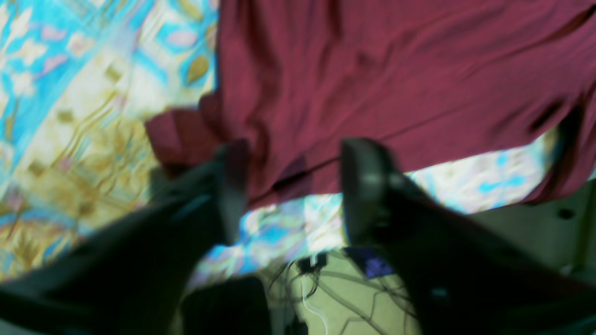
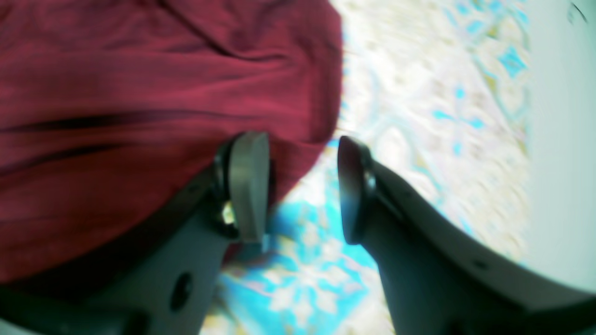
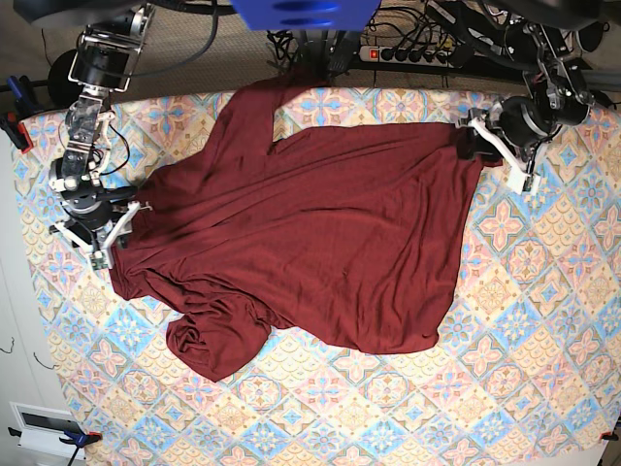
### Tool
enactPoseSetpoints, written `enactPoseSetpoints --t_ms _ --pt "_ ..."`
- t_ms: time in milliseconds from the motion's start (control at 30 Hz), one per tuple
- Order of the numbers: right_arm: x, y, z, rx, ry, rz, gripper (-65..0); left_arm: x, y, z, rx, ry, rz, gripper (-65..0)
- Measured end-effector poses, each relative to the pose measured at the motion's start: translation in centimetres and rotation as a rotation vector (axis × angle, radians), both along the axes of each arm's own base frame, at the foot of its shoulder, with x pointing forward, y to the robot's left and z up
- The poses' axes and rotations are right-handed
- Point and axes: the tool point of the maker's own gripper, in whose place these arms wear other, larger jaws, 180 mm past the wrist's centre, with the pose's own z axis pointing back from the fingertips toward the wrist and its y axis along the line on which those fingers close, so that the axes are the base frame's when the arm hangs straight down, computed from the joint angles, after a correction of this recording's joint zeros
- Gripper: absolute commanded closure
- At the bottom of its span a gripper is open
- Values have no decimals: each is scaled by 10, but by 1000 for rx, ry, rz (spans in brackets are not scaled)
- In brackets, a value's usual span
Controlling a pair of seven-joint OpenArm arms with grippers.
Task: Layout the t-shirt on the table in an organized manner, then fold the t-shirt properly
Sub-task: 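Pull the shirt edge with the left gripper away from the right gripper, then release both grippers and drag the right gripper along the shirt edge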
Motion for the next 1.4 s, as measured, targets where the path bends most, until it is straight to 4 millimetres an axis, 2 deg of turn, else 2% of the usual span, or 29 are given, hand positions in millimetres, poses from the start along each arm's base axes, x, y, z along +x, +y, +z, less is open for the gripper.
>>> enactPoseSetpoints --t_ms 133,200,300,400,500,567,667,800,867,933,1033,1100,1233,1400 --pt "5 31 0 0 0 92 -240 22 -8 18 -53 -81 -11 -504" --pt "7 48 -4 -8 13 146 -240 31 -8 24 -54 -109 -13 -527" --pt "7 74 -11 3 32 221 -241 44 -7 34 -53 -148 -13 -530" --pt "2 89 -23 5 67 265 -241 58 -6 44 -49 -189 -12 -530" --pt "-6 93 -53 55 119 263 -241 71 -2 47 -49 -210 2 -530" --pt "3 89 -59 87 128 265 -241 78 6 39 -32 -184 25 -530" --pt "30 81 -61 99 146 238 -241 80 12 30 -21 -151 40 -530" --pt "49 69 -66 195 100 219 -241 97 12 36 -48 -183 47 -530" --pt "61 59 -67 212 91 197 -241 100 13 32 -65 -170 55 -530" --pt "78 45 -63 186 112 157 -241 101 11 24 -81 -145 58 -530" --pt "98 29 -57 166 110 106 -241 105 13 24 -73 -145 66 -530" --pt "105 22 -53 182 110 95 -241 108 8 24 -54 -141 41 -530" --pt "117 -11 -42 116 134 32 -241 111 -6 19 -41 -124 -6 -530" --pt "142 -32 -12 -29 75 39 -241 111 -3 19 -27 -121 0 -530"
